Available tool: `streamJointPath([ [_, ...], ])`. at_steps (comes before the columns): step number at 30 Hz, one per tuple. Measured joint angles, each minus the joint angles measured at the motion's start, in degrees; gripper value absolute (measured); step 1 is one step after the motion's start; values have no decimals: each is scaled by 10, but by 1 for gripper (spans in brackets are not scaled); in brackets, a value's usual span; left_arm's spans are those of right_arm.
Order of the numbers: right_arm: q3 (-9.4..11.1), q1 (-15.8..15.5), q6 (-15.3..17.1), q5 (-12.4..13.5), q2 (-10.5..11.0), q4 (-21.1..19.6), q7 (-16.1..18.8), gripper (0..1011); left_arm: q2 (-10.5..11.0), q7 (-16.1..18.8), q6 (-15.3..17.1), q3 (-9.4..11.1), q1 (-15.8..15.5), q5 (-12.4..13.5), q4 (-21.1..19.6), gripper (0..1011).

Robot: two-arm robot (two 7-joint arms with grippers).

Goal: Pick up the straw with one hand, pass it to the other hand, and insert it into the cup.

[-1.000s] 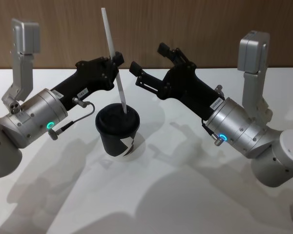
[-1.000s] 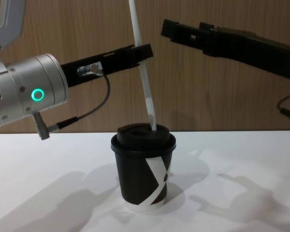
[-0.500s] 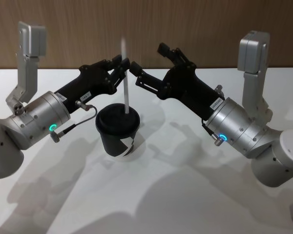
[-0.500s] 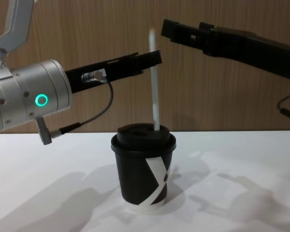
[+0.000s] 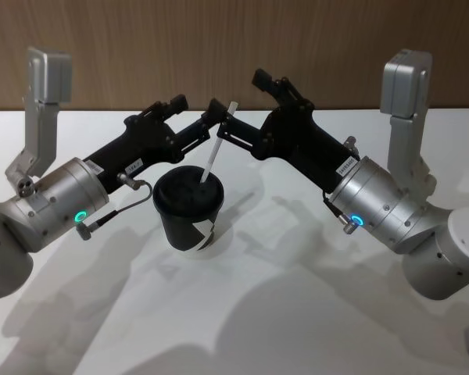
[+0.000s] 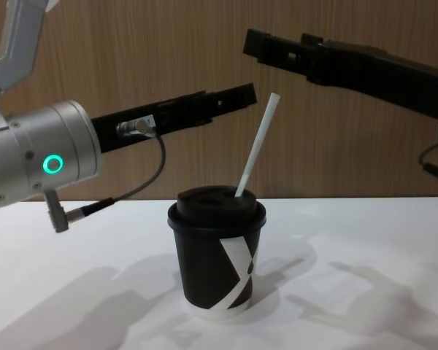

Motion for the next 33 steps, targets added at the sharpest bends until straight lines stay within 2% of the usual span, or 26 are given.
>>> streamJointPath([
  [2, 0, 0, 0, 0, 1, -1, 0, 1001, 2, 0, -1, -1, 4, 0, -4, 706],
  [3, 0, 0, 1, 0, 1, -2, -1, 1001, 4, 0, -3, -2, 9, 1, -7, 774],
  [12, 4, -12, 11, -6, 15, -19, -19, 1001, 14, 2, -16, -10, 37, 5, -26, 1002],
  [24, 21, -42, 27, -3, 44, -51, -41, 1001, 17, 4, -33, -19, 65, 9, -38, 1003],
  [33, 27, -54, 32, 0, 55, -61, -47, 1001, 15, 5, -43, -24, 77, 13, -42, 1003],
])
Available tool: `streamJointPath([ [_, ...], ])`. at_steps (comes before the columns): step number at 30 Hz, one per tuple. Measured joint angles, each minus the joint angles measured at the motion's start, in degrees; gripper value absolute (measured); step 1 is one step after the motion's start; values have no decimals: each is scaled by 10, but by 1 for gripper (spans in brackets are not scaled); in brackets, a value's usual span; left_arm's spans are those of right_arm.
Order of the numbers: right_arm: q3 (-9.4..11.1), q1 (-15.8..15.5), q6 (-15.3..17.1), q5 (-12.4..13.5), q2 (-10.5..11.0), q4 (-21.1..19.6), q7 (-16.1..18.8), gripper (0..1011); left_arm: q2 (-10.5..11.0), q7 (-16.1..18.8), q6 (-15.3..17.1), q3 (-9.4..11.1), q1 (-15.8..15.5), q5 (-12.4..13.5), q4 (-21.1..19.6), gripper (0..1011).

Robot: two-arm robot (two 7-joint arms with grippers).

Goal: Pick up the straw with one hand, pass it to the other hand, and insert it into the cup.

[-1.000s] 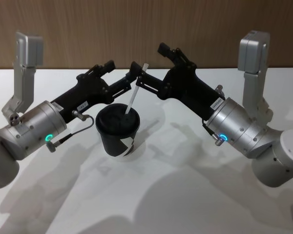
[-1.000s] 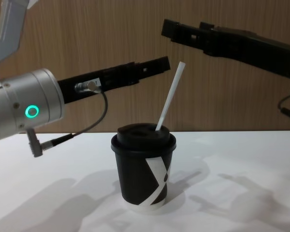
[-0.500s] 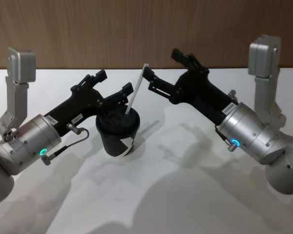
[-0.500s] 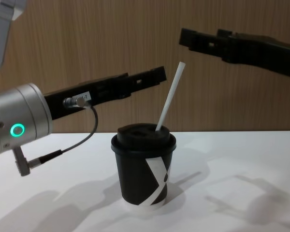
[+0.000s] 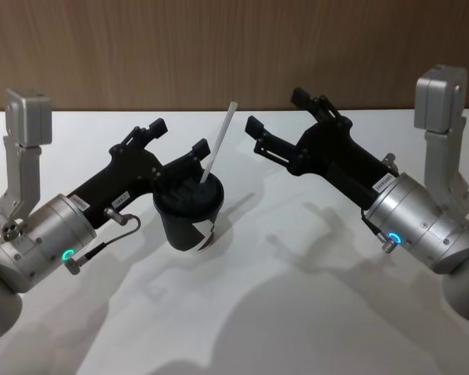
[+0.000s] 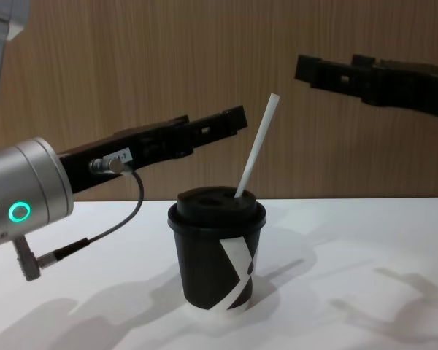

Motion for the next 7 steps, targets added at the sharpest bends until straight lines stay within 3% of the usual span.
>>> streamJointPath([
  [7, 2, -5, 2, 1, 5, -5, -3, 1001, -1, 0, -4, -2, 5, 2, -1, 1003],
])
